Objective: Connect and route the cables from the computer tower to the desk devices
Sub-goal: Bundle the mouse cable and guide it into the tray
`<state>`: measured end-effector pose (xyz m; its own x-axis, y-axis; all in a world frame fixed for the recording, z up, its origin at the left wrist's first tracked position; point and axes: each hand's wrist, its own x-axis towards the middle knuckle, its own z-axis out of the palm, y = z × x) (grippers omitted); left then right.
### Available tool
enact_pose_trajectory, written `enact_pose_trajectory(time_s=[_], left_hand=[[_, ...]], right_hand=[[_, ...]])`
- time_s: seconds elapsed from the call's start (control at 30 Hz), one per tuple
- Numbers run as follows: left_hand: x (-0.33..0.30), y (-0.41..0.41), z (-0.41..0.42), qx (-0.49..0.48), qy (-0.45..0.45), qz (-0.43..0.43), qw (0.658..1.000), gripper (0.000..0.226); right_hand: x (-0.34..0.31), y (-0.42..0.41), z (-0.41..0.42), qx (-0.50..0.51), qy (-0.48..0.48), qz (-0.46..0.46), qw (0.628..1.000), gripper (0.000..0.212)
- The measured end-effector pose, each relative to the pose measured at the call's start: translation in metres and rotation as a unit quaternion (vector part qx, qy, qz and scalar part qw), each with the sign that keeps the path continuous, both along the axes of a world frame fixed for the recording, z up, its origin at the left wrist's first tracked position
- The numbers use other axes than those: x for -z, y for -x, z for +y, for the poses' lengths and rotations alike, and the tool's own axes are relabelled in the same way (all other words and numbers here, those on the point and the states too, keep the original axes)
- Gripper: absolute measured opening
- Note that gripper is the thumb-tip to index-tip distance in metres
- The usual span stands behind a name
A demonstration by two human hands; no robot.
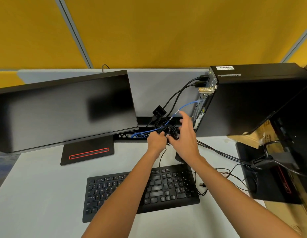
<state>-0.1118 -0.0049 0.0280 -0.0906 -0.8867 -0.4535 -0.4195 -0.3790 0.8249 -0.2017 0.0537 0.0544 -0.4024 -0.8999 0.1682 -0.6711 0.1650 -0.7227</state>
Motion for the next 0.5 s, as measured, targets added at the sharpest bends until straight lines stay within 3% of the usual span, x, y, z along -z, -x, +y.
enact_pose_trajectory(time_s=[0.07,0.13,0.33,0.5], left_hand=[[-0.002,0.0,-0.001,0.01,0.008,-0.003,1.0,0.02],[-0.003,-0.001,0.0,0.017,0.007,-0.007,1.0,0.015],[-0.003,-0.012,0.001,0.038,0.069,0.017,0.997,0.009],[-0.008,-0.015,-0.005,0.082,0.045,0.033,0.995,0.02]], right_hand=[[0.007,-0.001,-0.002,-0.032,0.01,0.211,0.977,0.062],[0.011,-0.001,-0.005,-0.083,-0.006,0.277,0.957,0.033],[0.016,0.005,-0.015,-0.153,-0.113,0.216,0.958,0.024],[0.009,0.017,-0.021,-0.173,-0.172,0.071,0.967,0.01]])
